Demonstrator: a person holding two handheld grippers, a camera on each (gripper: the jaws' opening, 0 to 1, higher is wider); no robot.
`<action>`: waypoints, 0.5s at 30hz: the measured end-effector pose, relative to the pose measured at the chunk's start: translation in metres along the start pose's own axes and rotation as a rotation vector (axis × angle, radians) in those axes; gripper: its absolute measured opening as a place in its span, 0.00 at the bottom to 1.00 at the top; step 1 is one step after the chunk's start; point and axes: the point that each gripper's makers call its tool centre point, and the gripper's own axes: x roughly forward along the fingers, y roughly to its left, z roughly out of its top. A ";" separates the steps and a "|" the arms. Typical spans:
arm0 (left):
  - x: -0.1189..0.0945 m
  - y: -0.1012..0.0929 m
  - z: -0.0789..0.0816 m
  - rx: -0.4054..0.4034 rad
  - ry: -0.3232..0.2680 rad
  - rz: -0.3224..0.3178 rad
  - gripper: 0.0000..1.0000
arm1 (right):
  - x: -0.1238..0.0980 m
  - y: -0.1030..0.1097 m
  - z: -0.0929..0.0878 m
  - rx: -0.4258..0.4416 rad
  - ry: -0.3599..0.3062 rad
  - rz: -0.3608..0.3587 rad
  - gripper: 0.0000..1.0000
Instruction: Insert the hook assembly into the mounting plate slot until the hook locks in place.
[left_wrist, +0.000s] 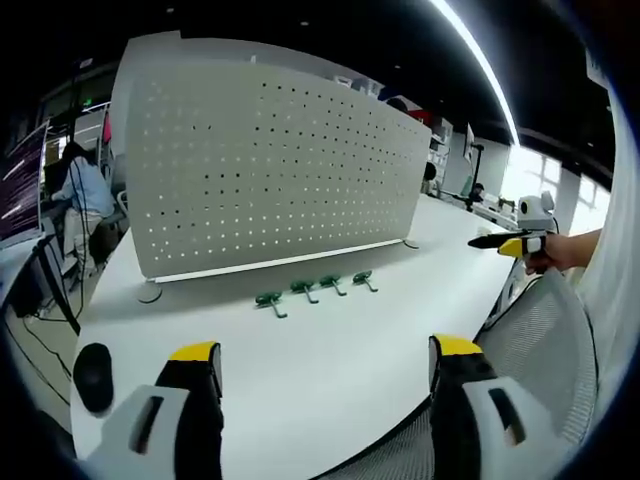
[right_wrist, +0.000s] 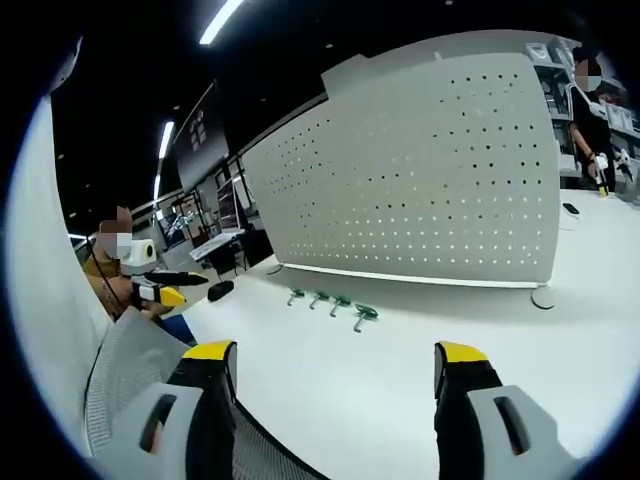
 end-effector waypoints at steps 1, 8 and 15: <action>0.000 0.000 0.000 0.000 0.002 -0.002 0.87 | 0.000 0.000 0.000 0.000 0.000 0.000 0.78; 0.001 -0.002 -0.001 -0.001 0.003 -0.006 0.87 | 0.000 0.000 -0.001 -0.002 0.006 0.000 0.78; 0.001 -0.001 -0.002 -0.001 0.002 -0.006 0.87 | 0.001 0.000 0.000 -0.002 0.008 -0.002 0.79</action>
